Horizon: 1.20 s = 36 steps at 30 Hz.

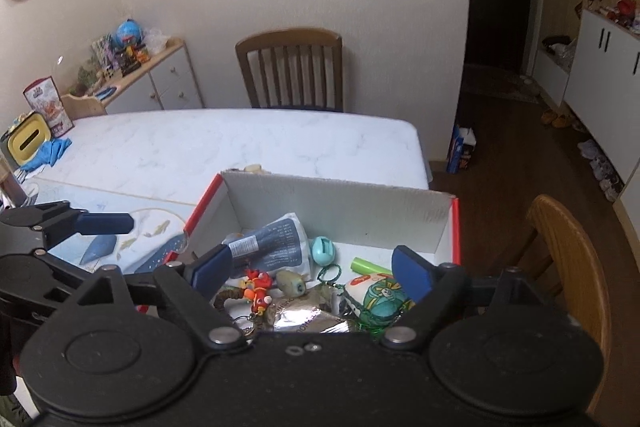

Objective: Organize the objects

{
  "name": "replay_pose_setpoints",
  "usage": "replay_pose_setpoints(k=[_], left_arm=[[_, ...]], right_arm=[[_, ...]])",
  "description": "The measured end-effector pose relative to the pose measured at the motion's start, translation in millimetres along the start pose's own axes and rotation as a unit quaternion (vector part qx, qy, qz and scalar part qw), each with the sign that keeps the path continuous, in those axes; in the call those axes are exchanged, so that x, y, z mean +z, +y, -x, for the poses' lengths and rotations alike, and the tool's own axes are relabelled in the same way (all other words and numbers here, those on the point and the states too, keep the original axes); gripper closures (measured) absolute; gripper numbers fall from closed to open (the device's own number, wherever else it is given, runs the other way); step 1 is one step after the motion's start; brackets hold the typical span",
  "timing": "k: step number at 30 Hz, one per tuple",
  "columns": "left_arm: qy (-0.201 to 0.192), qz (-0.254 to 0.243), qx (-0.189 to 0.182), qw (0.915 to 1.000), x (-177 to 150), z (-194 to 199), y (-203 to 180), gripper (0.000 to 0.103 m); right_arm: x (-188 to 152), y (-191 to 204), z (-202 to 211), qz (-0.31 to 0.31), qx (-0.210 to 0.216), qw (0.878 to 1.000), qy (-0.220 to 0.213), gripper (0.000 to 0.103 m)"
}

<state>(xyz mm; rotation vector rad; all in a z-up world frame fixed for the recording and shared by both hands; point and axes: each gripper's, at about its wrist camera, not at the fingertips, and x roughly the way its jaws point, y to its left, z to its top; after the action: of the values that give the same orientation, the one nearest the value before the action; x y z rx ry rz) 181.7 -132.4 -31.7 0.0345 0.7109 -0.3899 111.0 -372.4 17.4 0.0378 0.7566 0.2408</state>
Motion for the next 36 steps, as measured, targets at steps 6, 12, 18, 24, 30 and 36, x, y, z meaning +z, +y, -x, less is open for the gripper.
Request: replay_pose_setpoints(k=[6, 12, 18, 24, 30, 36], left_arm=[[-0.024, 0.018, 0.004, 0.9995, 2, 19, 2, 0.002], [-0.035, 0.024, 0.009, 0.9991, 4, 32, 0, 0.0], [-0.04, 0.025, 0.008, 0.9989, -1, 41, -5, 0.0], [-0.033, 0.016, 0.021, 0.9991, -8, 47, -14, 0.0], [-0.02, 0.002, 0.036, 0.9992, -18, 50, -20, 0.0], [-0.014, -0.001, 0.046, 0.9989, -24, 54, -23, 0.0]], right_arm=[[-11, 3, 19, -0.003, 0.002, 1.0, -0.028, 0.01], [-29, 6, 35, -0.003, 0.004, 0.998, -0.058, 0.002], [-45, 10, 48, -0.002, -0.004, 0.997, -0.08, 0.002], [-58, 12, 56, -0.008, -0.005, 0.996, -0.09, 0.001], [-70, 15, 61, -0.023, -0.005, 0.995, -0.093, 0.001], [-79, 20, 63, -0.025, -0.016, 0.995, -0.097, 0.002]])
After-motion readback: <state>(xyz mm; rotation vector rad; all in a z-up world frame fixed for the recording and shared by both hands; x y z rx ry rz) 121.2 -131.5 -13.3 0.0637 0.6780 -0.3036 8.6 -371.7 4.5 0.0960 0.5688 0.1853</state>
